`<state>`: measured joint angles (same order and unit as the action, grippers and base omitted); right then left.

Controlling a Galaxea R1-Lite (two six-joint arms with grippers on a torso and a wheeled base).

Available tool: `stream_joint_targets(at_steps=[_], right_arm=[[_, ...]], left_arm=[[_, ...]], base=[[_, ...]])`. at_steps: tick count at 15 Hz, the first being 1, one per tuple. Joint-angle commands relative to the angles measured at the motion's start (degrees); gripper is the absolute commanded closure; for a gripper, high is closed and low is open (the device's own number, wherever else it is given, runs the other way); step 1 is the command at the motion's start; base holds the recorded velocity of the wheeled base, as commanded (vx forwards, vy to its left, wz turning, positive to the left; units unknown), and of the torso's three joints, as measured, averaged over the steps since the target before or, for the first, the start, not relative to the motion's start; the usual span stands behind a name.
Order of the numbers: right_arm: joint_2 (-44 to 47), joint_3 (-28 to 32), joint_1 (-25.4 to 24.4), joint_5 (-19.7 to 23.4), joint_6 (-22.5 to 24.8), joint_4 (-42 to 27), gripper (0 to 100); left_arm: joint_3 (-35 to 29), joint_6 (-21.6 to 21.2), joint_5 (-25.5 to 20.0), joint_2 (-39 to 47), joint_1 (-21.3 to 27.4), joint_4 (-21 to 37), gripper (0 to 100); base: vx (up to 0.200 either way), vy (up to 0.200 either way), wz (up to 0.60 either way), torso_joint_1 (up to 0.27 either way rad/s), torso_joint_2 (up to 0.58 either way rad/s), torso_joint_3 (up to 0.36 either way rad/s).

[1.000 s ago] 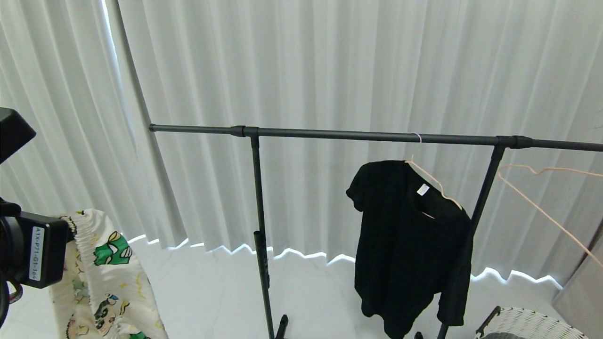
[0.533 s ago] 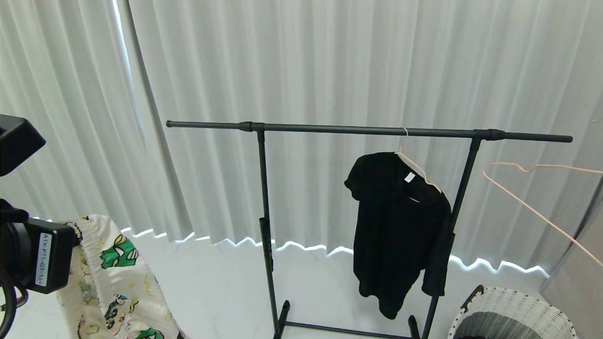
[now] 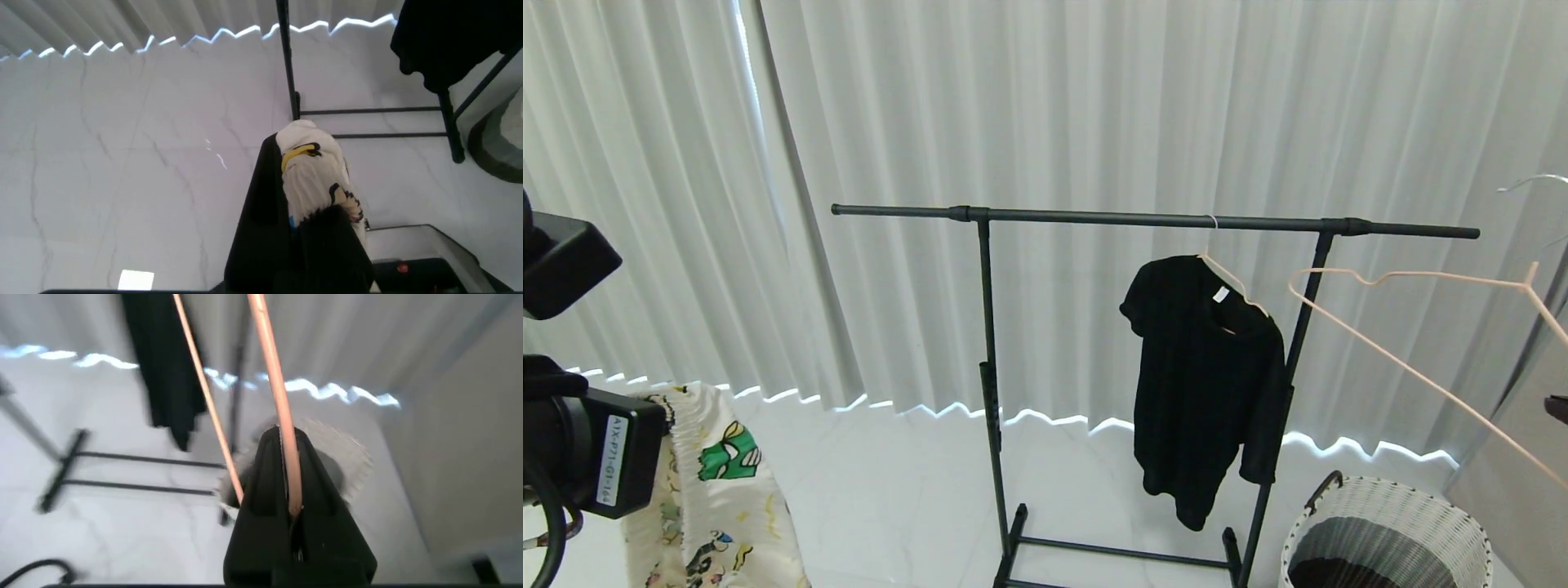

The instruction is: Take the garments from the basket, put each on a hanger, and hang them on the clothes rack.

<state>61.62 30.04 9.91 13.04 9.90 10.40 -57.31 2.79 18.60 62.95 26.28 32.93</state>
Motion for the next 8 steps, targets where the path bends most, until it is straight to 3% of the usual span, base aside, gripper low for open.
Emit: stream_joint_targets(at_steps=[1,3,4,8], right_arm=[[0.7,-0.2,-10.3,1.0,-0.2,0.0,100],[2.2,-0.4,-18.0,1.2,-1.5,-0.1,100],[3.1,-0.5,-24.8,1.5,-3.4,-0.1,100],[3.2,-0.4,-47.1,1.4,-12.2,0.0,100]], left_arm=[[2.8,0.2,0.0,0.0,2.5,-2.2,100],[5.4,0.0,0.0,1.4,4.0,-8.1,100],[5.2,-0.1,0.1,4.0,4.3,-11.0,100],[-1.3,2.2,2.2,13.9,4.1,-11.6,100]], base=[[0.000,0.000,0.00,0.000,0.00,0.000],[0.000,0.000,0.00,0.000,0.00,0.000],[0.000,0.000,0.00,0.000,0.00,0.000],[0.000,0.000,0.00,0.000,0.00,0.000]])
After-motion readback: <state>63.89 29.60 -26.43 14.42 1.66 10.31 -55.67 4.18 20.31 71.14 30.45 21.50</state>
